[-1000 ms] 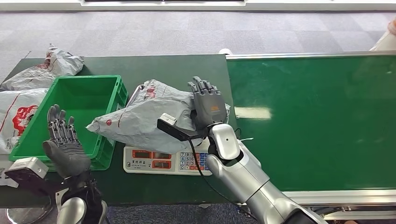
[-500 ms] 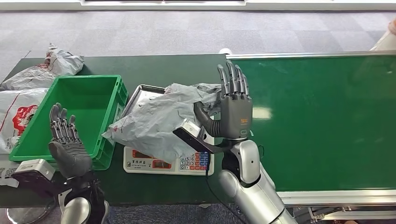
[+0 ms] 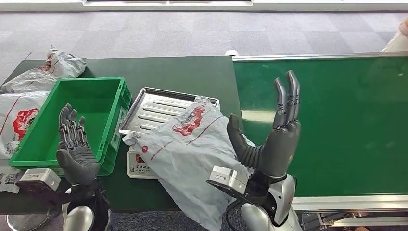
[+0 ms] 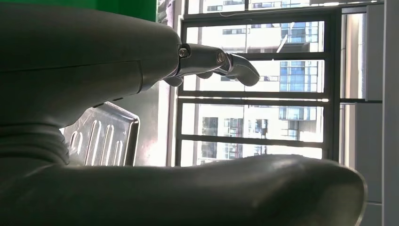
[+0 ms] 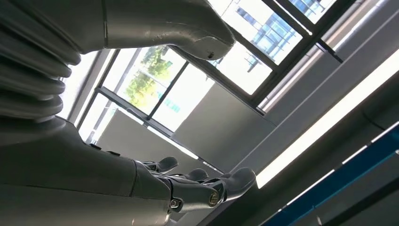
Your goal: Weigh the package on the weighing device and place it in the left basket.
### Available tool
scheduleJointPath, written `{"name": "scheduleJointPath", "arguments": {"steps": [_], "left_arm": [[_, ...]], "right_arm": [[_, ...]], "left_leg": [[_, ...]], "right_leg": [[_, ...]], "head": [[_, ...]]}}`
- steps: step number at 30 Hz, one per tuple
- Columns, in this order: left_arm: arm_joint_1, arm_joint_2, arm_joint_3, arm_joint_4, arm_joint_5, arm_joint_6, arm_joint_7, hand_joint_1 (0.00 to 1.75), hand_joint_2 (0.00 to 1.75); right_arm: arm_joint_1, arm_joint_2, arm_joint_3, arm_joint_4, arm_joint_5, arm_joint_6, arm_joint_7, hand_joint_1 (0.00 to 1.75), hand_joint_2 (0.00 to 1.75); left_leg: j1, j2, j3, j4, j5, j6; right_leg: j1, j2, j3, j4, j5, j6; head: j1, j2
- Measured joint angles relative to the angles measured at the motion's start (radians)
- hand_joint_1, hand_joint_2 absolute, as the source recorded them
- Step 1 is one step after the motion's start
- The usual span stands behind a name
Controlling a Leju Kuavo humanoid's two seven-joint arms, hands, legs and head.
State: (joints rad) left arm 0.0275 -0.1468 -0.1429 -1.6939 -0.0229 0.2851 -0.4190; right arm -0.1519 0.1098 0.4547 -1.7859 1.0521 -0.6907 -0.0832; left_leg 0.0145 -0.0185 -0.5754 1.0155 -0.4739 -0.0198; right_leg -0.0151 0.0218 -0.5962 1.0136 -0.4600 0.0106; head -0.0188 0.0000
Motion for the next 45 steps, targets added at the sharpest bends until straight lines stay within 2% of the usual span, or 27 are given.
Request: {"name": "scheduleJointPath", "arguments": {"steps": [8, 24, 28, 31, 34, 37, 40, 43, 45], "left_arm": [[-0.001, 0.002, -0.015, 0.002, -0.014, -0.004, -0.003, 0.00, 0.00], [0.000, 0.004, -0.028, 0.000, -0.066, -0.017, 0.021, 0.00, 0.00], [0.000, 0.004, -0.032, 0.000, -0.067, -0.017, 0.021, 0.00, 1.75], [0.000, 0.010, -0.036, -0.001, -0.147, -0.024, 0.046, 0.00, 1.75], [-0.012, 0.053, -0.057, -0.010, -0.465, -0.104, 0.154, 0.00, 1.75], [-0.057, 0.137, -0.089, -0.003, -0.738, -0.272, 0.251, 0.00, 1.75], [-0.142, 0.249, -0.135, 0.052, -0.781, -0.399, 0.260, 0.00, 1.75], [-0.226, 0.346, -0.175, 0.107, -0.748, -0.487, 0.246, 0.00, 1.75], [-0.306, 0.423, -0.227, 0.140, -0.697, -0.597, 0.236, 0.00, 1.75]], "right_arm": [[0.002, -0.019, -0.012, -0.017, -0.066, -0.007, -0.038, 0.00, 1.75], [-0.001, -0.028, -0.013, -0.017, -0.089, 0.005, -0.031, 0.00, 1.75], [-0.001, -0.028, -0.013, -0.017, -0.089, 0.005, -0.031, 0.00, 1.75], [-0.001, -0.029, -0.013, -0.017, -0.085, 0.008, -0.031, 0.00, 1.75], [0.005, -0.033, -0.013, -0.024, -0.073, 0.018, -0.028, 0.00, 1.75], [0.016, -0.044, -0.013, -0.034, -0.082, 0.016, -0.030, 0.00, 1.75], [0.021, -0.056, -0.013, -0.037, -0.110, 0.011, -0.045, 0.00, 1.75], [0.021, -0.062, -0.013, -0.037, -0.124, 0.011, -0.054, 0.00, 1.75], [0.019, -0.065, -0.013, -0.036, -0.130, 0.011, -0.055, 0.00, 1.75]], "left_leg": [[0.000, 0.000, 0.000, 0.000, 0.000, 0.000], [0.000, 0.000, 0.000, 0.000, 0.000, 0.000], [0.000, 0.000, 0.000, 0.000, 0.000, 0.000], [0.000, 0.000, 0.000, 0.000, 0.000, 0.000], [0.000, 0.000, 0.000, 0.000, 0.000, 0.000], [0.000, 0.000, 0.000, 0.000, 0.000, 0.000], [0.001, 0.001, 0.000, 0.000, 0.002, -0.002], [0.001, 0.001, 0.000, 0.000, 0.003, -0.003], [0.002, 0.000, -0.001, 0.000, 0.005, -0.004]], "right_leg": [[0.000, 0.000, 0.000, 0.000, 0.000, 0.000], [0.000, 0.000, 0.000, 0.000, 0.000, 0.000], [0.000, 0.000, 0.000, 0.000, 0.000, 0.000], [0.000, 0.000, 0.000, 0.000, 0.000, 0.000], [0.000, 0.000, 0.000, 0.000, 0.000, 0.000], [0.000, 0.000, 0.000, 0.000, 0.000, 0.000], [0.001, 0.001, -0.001, 0.000, 0.001, -0.002], [0.001, 0.002, -0.002, 0.000, 0.002, -0.003], [0.002, 0.001, -0.003, 0.001, 0.003, -0.004]], "head": [[0.000, 0.000], [0.000, 0.000], [0.000, 0.000], [0.000, 0.000], [0.000, 0.000], [0.000, 0.000], [0.000, 0.000], [0.000, 0.000], [0.000, 0.000]]}}
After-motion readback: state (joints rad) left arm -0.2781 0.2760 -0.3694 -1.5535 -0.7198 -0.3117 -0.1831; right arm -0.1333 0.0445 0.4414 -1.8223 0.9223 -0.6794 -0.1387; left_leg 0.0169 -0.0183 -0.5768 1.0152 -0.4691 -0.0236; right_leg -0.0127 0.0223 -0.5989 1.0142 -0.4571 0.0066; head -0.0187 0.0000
